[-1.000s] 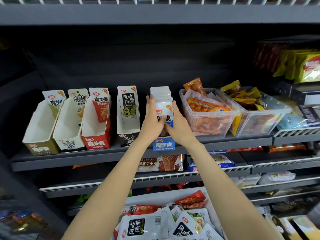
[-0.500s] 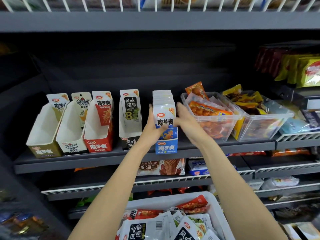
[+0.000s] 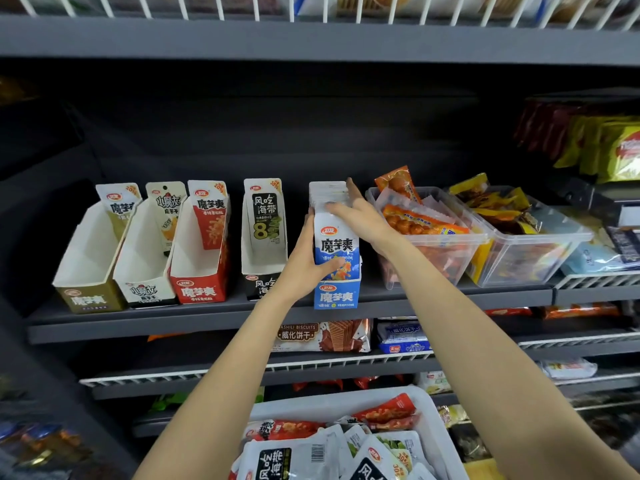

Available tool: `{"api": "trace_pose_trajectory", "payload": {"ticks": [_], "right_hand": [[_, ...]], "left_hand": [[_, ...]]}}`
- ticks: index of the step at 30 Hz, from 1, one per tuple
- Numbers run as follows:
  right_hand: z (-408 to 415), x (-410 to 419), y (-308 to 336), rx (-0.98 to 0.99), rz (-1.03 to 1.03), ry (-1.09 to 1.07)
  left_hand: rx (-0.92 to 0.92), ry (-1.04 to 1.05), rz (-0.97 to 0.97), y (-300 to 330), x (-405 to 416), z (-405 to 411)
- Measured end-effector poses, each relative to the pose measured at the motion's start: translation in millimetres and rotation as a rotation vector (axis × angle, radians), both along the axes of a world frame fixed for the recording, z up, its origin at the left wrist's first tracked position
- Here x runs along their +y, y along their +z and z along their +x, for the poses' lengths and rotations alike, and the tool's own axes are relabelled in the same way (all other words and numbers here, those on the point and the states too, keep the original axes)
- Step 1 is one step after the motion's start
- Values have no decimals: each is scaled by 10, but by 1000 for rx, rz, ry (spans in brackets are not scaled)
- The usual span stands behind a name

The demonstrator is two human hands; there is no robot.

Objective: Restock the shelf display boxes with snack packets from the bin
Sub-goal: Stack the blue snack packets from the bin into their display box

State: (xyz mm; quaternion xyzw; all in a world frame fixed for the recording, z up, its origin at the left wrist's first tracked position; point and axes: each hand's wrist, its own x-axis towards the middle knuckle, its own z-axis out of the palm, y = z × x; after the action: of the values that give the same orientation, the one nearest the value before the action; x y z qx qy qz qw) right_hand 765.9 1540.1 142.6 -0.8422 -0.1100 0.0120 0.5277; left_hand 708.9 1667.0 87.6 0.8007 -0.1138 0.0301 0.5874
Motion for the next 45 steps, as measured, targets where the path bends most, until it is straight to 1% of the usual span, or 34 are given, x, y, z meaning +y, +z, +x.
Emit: {"api": "trace_pose_trajectory", "payload": {"ticks": [2,4,7,9,11,13,15,18,21,24,26,29,32,34,35,38,39,41,45], "right_hand": [[-133,-16,65,-25,47,6],[-353,-62,42,-87,82,-1],[-784,-154,-214,-180,97,-41],[-960,-154,-424,-184,105,-48],[-1004,-120,-576,-153,100,-26],[-994,-72,-629,-176,94,2],[-925,-42,-594,-187,113,5],[-771,-32,-387,-148,185,-27],[-670,-14,-271,-204,157,-13],[-636,-8,-310,-199,163,-28],[-628,-15,-319,-198,183,-28],[-638,-15,-300,-199,180,-22],[-706,-31,-422,-183,152,7],[-812,-77,-584,-316,48,-3],[-884,-111,-664,-434,-54,-42],[-1036,-179,-853,-876,-357,-189],[-1044,-183,-902,-961,-433,-224],[-991,-202,-959,-1019,-546,-298],[-891,-257,-926,-1039,-646,-414]], "left_hand": [[31,-19,-67,-9,-22,1],[87,8,-217,-49,-30,26],[99,96,-490,-29,-37,56],[117,91,-560,51,-46,117],[144,70,-552,171,-53,179],[216,26,-478,223,-49,235],[218,34,-453,270,-63,234],[202,-33,-487,238,-96,291],[169,-11,-472,217,-90,284],[172,-15,-484,181,-91,312],[147,-10,-457,182,-101,297],[177,19,-468,242,-104,243],[228,34,-434,134,-84,233],[193,50,-448,90,-63,96],[167,51,-433,28,-51,26],[144,15,-290,-150,-31,-125],[147,14,-257,-197,-14,-122],[165,31,-227,-206,-28,-103],[159,44,-197,-163,-104,-51]]}}
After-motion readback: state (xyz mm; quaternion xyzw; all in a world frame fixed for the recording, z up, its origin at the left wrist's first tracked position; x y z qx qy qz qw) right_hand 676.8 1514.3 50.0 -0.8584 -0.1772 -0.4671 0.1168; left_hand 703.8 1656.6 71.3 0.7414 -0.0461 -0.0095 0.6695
